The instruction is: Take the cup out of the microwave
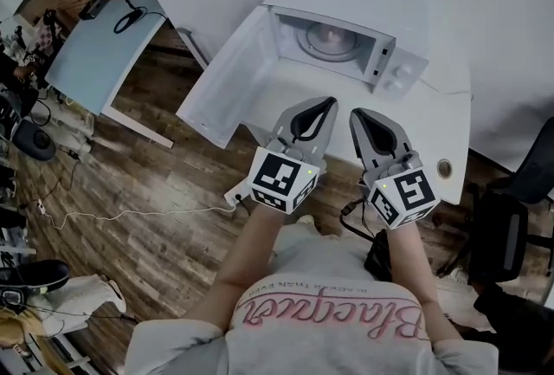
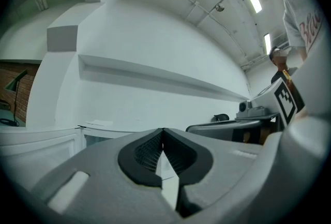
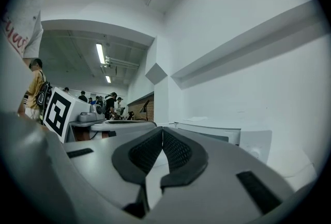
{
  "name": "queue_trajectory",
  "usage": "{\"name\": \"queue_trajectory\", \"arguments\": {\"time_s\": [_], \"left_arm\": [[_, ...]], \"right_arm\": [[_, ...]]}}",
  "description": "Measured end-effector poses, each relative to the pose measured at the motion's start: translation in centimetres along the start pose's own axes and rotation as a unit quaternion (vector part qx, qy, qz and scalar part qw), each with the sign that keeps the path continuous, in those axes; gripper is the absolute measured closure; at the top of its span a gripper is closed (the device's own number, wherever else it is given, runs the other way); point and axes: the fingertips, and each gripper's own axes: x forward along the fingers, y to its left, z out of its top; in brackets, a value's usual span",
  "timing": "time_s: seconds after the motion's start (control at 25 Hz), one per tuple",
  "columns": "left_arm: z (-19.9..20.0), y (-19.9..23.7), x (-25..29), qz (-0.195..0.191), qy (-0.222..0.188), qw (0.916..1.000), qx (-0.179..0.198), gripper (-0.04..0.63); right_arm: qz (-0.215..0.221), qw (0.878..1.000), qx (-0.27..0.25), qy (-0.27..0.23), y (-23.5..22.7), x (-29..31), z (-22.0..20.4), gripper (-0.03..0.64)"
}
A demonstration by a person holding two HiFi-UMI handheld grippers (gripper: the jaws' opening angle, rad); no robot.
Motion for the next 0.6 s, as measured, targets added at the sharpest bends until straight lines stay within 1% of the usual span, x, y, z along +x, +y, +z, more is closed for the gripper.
{"name": "queue_trajectory", "arguments": {"time_s": [0.28, 0.44, 0.6], "left_arm": [[-0.3, 2.0, 0.5, -0.011, -0.004, 0.9999, -0.009, 0.591], [-0.6, 2.7, 0.7, -0.012, -0.005, 0.9998, -0.017, 0.589], [-1.0, 3.0, 1.0, -0.014, -0.001, 0.9996, -0.023, 0.589]], "right_arm": [[-0.022, 1.0, -0.003, 0.007, -0.5, 1.5, -0.1, 0.604], [-0.02, 1.0, -0.009, 0.012, -0.5, 2.0, -0.2, 0.604], [-0.034, 0.999, -0.005, 0.019, -1.2, 2.0, -0.3, 0.604]]}}
